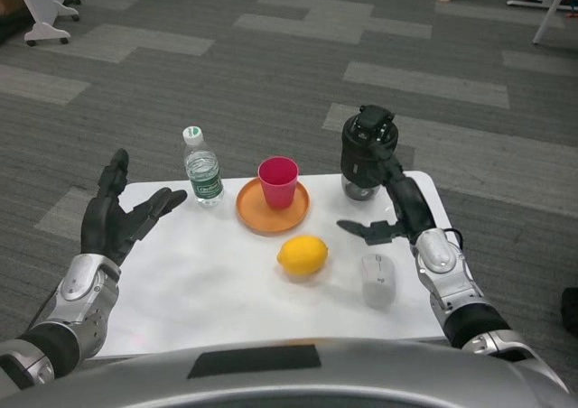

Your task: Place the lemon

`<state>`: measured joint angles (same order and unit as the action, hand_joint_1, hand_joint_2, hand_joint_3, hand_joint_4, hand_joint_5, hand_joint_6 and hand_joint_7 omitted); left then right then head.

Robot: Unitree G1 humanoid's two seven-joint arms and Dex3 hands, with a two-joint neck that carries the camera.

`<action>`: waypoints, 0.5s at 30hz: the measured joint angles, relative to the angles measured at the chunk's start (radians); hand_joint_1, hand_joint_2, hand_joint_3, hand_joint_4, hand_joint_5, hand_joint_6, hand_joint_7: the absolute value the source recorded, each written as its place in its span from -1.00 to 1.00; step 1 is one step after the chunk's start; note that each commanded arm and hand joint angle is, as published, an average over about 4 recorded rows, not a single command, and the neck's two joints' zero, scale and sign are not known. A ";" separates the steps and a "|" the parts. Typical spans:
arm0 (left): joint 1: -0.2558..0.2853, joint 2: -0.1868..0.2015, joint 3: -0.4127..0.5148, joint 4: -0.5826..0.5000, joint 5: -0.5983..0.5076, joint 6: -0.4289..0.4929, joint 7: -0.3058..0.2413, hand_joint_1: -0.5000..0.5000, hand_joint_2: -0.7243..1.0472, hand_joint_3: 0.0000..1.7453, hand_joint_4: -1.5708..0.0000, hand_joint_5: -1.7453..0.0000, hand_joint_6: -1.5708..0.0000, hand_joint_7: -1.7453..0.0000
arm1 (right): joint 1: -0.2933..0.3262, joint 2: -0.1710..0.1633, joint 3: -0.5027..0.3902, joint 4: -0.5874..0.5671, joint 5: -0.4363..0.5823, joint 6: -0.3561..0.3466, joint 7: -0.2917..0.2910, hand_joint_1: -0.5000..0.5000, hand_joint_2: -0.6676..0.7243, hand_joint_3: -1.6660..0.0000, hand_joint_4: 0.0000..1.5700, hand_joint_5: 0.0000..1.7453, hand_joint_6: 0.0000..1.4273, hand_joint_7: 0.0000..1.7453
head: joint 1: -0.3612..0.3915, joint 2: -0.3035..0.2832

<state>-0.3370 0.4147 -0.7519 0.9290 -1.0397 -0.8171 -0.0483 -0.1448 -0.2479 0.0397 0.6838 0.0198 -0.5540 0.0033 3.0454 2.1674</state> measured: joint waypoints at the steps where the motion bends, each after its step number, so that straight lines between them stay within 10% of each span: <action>1: 0.000 0.000 0.000 0.000 0.000 0.000 0.000 1.00 1.00 -0.90 1.00 1.00 1.00 1.00 | 0.000 0.000 0.005 0.003 0.035 -0.020 0.000 -0.12 -0.43 0.33 -1.00 -0.28 -1.00 -0.92 | -0.001 0.000; 15: 0.000 0.000 0.000 0.001 0.000 0.000 0.000 1.00 1.00 -0.90 1.00 1.00 1.00 1.00 | 0.014 -0.002 0.017 -0.042 0.126 -0.056 0.001 -0.06 -0.36 0.33 -1.00 -0.22 -1.00 -0.92 | -0.017 0.018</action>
<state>-0.3372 0.4148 -0.7519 0.9298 -1.0397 -0.8171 -0.0482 -0.1304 -0.2501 0.0568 0.6423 0.1454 -0.6098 0.0039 3.0285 2.1857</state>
